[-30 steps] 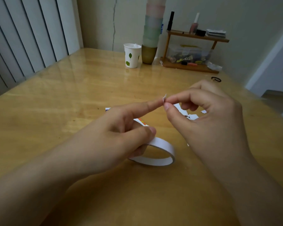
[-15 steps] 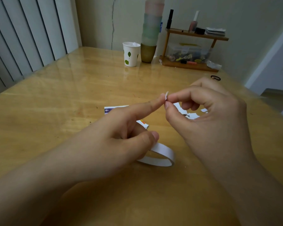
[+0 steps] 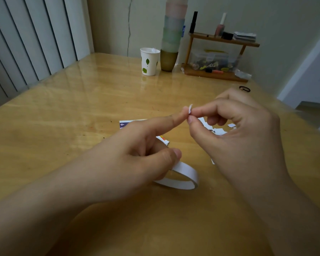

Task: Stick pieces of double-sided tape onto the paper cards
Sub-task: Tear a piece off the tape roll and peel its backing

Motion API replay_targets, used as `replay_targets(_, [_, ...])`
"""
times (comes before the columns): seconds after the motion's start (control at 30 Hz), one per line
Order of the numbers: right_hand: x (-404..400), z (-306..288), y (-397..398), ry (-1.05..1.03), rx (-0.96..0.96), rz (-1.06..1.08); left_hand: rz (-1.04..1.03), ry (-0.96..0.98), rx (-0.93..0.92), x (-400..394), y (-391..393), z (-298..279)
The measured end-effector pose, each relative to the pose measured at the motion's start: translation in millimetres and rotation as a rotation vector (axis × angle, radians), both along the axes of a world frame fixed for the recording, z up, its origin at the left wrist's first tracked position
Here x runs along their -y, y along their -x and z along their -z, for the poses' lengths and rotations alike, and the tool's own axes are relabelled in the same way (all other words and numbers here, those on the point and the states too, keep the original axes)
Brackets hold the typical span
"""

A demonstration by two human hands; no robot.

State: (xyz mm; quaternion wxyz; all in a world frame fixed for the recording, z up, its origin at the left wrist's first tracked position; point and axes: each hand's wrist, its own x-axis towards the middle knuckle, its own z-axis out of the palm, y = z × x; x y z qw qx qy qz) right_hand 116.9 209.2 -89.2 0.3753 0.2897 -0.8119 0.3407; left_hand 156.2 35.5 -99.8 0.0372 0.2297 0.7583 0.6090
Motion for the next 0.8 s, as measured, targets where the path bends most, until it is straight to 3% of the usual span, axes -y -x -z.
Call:
replay_targets(0.17, [2.5, 1.7, -0.7, 0.018, -0.009, 0.017, -0.002, -0.003, 0.008, -0.6, -0.3, 0.1])
replay_targets(0.47, [1.8, -1.9, -1.6, 0.104, 0.14, -0.074, 0.061, -0.09, 0.05, 0.7, 0.6, -4.4])
replay_targets(0.8, [0.7, -2.9, -2.1, 0.041, 0.106, -0.069, 0.048, -0.098, 0.061, 0.3, 0.3, -5.3])
